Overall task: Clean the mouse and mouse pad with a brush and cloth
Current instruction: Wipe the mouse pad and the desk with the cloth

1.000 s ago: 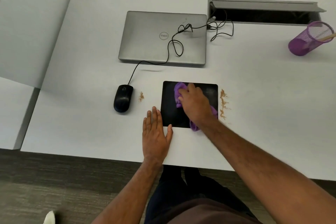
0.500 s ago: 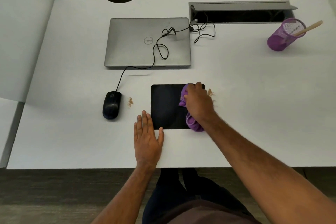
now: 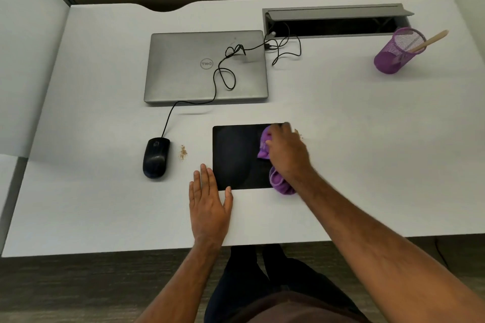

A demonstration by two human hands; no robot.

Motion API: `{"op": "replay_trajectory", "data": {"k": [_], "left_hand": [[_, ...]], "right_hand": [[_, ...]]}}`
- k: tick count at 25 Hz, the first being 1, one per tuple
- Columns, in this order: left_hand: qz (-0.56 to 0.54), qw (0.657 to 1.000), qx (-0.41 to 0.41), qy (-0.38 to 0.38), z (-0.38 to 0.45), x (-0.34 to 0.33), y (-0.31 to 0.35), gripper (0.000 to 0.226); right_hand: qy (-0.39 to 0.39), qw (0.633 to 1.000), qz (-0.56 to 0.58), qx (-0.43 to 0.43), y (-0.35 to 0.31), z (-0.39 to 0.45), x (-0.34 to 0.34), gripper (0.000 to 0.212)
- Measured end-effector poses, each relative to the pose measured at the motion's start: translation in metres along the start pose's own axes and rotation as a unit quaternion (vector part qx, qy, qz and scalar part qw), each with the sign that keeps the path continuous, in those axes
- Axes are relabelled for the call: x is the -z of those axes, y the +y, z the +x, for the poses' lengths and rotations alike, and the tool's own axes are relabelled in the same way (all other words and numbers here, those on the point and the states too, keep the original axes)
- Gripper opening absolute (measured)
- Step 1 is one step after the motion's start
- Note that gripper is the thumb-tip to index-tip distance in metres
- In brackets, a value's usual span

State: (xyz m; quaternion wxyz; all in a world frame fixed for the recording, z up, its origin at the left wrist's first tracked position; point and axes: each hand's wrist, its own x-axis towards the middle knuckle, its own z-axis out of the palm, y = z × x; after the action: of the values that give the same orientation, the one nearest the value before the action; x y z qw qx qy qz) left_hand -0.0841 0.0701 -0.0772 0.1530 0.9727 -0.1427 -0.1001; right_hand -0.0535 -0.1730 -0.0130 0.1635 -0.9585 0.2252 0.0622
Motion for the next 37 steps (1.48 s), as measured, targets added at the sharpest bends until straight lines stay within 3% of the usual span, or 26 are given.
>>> {"op": "replay_trajectory", "data": {"k": [3, 9, 11, 14, 20, 22, 26, 33, 37], "left_hand": [[-0.002, 1.0, 0.001, -0.001, 0.0, 0.0, 0.0, 0.077], [0.001, 1.0, -0.002, 0.004, 0.0, 0.001, 0.0, 0.076], [0.0, 1.0, -0.002, 0.004, 0.001, 0.0, 0.0, 0.076], [0.0, 1.0, -0.002, 0.006, 0.0, -0.002, -0.001, 0.077], [-0.004, 1.0, -0.001, 0.005, 0.0, -0.002, -0.001, 0.077], [-0.006, 1.0, 0.0, 0.003, 0.001, -0.002, -0.001, 0.077], [-0.003, 1.0, 0.003, 0.0, 0.001, -0.003, -0.001, 0.078], [-0.004, 1.0, 0.002, 0.003, 0.0, -0.001, 0.0, 0.077], [0.0, 1.0, 0.002, 0.005, 0.001, -0.001, 0.001, 0.077]], "right_hand": [[-0.049, 0.997, -0.018, 0.048, -0.012, -0.014, -0.013, 0.052], [0.02, 0.999, 0.006, -0.037, 0.025, 0.019, 0.02, 0.03], [0.007, 1.0, 0.013, 0.009, 0.006, 0.005, 0.01, 0.029], [-0.046, 0.997, -0.009, 0.057, -0.007, -0.023, -0.009, 0.045], [0.009, 0.999, 0.012, -0.044, 0.037, 0.02, 0.022, 0.029], [0.018, 0.999, 0.026, -0.024, 0.02, 0.008, 0.016, 0.027], [-0.044, 0.997, -0.006, 0.058, -0.001, -0.034, -0.009, 0.039], [0.017, 1.0, 0.021, -0.015, 0.033, 0.018, 0.027, 0.019], [-0.01, 0.997, 0.018, 0.075, 0.001, -0.029, 0.001, 0.034]]}}
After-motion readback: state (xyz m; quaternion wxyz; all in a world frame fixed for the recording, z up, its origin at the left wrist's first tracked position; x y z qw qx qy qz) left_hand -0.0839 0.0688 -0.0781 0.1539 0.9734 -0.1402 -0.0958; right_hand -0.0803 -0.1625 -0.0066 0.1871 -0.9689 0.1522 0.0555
